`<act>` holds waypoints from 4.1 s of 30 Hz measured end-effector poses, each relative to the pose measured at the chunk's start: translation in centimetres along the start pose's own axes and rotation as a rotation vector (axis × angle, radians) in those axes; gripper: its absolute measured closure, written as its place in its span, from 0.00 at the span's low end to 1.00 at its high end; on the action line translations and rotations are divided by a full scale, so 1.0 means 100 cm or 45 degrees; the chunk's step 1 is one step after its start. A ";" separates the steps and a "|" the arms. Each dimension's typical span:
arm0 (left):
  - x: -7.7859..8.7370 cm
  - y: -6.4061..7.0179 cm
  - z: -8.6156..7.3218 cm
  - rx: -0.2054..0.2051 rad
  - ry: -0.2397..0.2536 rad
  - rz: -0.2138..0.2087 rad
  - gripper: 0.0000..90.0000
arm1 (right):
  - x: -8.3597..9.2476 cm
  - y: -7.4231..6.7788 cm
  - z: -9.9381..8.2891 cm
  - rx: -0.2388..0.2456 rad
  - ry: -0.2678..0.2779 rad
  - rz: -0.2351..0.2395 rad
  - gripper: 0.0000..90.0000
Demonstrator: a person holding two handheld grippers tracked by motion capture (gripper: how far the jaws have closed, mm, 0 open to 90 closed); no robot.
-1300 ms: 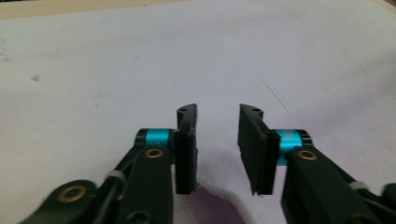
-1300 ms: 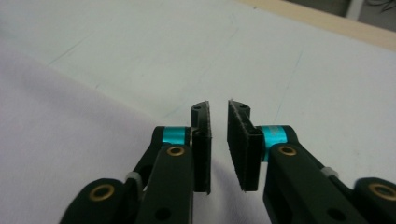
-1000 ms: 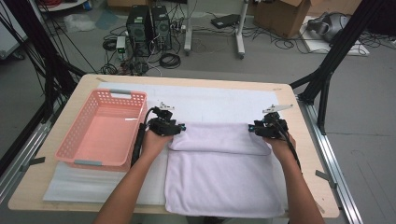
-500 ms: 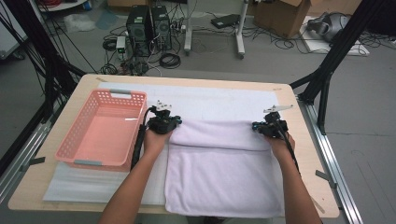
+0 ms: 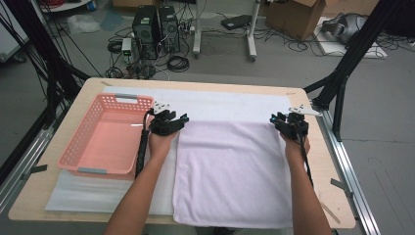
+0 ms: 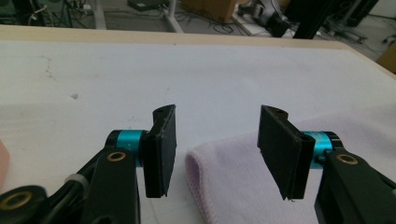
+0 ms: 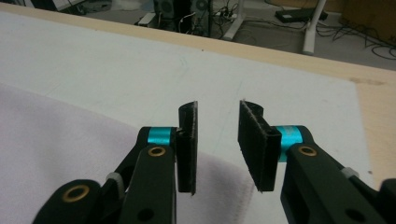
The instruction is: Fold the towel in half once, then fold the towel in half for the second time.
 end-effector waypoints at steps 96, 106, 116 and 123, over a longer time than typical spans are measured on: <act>0.082 0.056 -0.053 -0.208 0.048 -0.361 0.25 | 0.122 -0.022 -0.076 0.061 0.030 0.193 0.22; 0.080 0.048 -0.052 -0.163 0.030 -0.347 0.25 | 0.118 -0.022 -0.079 0.059 0.005 0.203 0.22; 0.066 0.048 -0.049 -0.116 -0.042 -0.349 0.30 | 0.105 -0.018 -0.080 0.029 -0.044 0.218 0.22; 0.050 0.046 -0.034 -0.099 -0.072 -0.313 0.30 | 0.081 -0.023 -0.078 -0.010 -0.162 0.247 0.22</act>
Point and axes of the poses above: each handheld gripper's, and its own axes: x roughly backward along the jaws, z roughly out of its top, y roughly to its right, the point moved 7 cm from there along -x, roughly forward along the jaws, and after that the axes turned 4 degrees about -y, right-handed, at the moved point
